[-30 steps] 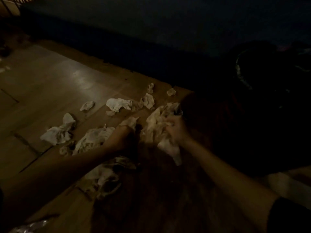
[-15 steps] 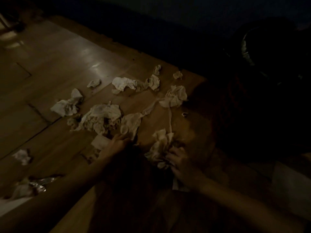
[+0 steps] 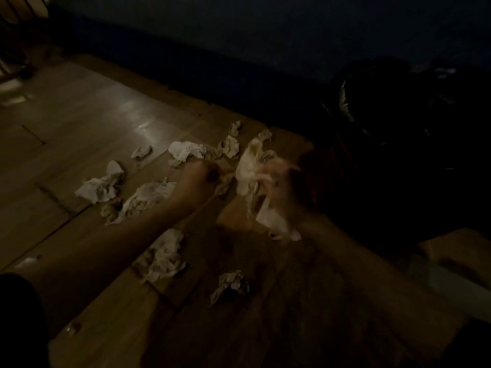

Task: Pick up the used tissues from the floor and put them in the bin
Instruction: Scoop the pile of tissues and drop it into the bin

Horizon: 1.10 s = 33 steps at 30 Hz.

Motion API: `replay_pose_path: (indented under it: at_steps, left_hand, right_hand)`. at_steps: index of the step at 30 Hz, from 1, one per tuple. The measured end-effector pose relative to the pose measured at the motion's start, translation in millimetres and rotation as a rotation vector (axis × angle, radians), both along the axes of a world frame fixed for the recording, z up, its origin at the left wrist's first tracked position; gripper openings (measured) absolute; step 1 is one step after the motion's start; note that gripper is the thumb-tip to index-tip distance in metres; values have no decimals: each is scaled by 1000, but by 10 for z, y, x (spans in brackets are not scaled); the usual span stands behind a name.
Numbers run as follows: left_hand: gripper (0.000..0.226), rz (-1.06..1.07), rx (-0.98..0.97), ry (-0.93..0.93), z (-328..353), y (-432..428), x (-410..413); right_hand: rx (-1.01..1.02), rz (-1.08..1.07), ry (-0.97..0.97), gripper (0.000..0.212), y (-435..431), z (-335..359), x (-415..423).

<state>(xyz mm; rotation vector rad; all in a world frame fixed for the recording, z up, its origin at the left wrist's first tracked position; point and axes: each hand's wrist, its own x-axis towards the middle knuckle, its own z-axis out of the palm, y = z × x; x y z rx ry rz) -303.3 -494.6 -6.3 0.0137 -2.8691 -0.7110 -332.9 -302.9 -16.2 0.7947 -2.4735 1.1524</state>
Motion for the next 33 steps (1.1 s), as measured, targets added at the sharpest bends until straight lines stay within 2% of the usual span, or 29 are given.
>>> replay_pose_path:
  at_steps: [2, 4, 7, 10, 14, 16, 18, 21, 24, 29, 31, 33]
  left_hand:
    - [11, -44, -20, 112, 417, 177, -275]
    - [12, -120, -32, 206, 846, 396, -474]
    - [13, -248, 50, 318, 1460, 729, -721]
    - [12, -361, 130, 424, 1955, 1109, -886]
    - [10, -490, 221, 490, 2327, 1644, -1036]
    - [8, -545, 238, 466, 2367, 1864, -1081]
    - [9, -584, 230, 416, 2314, 2002, -1118]
    - [27, -640, 161, 231, 2154, 2019, -1157]
    - [42, -605, 148, 155, 1988, 1807, -1165]
    - [34, -404, 234, 217, 1761, 1332, -1053]
    - [30, -337, 225, 169, 1624, 1165, -1019]
    - [27, -298, 187, 101, 1471, 1022, -982]
  right_hand:
    - [25, -69, 145, 10, 40, 561, -128]
    - [74, -146, 200, 18, 219, 1098, -169]
    - [83, -230, 268, 19, 655, 1725, -277]
    - [161, -404, 232, 18, 1067, 2181, -391]
    - [142, -569, 270, 25, 1547, 2459, -482]
    - [161, -602, 195, 30, 1686, 2435, -509]
    - [162, -615, 72, 26, 1770, 2351, -536]
    - [283, -585, -166, 10, 1822, 2186, -547]
    - [341, -540, -342, 14, 1777, 2082, -507]
    - [280, -461, -302, 21, 1434, 2030, -398]
    - [273, -390, -201, 22, 1192, 2018, -321]
    - [382, -302, -37, 25, 919, 1933, -215]
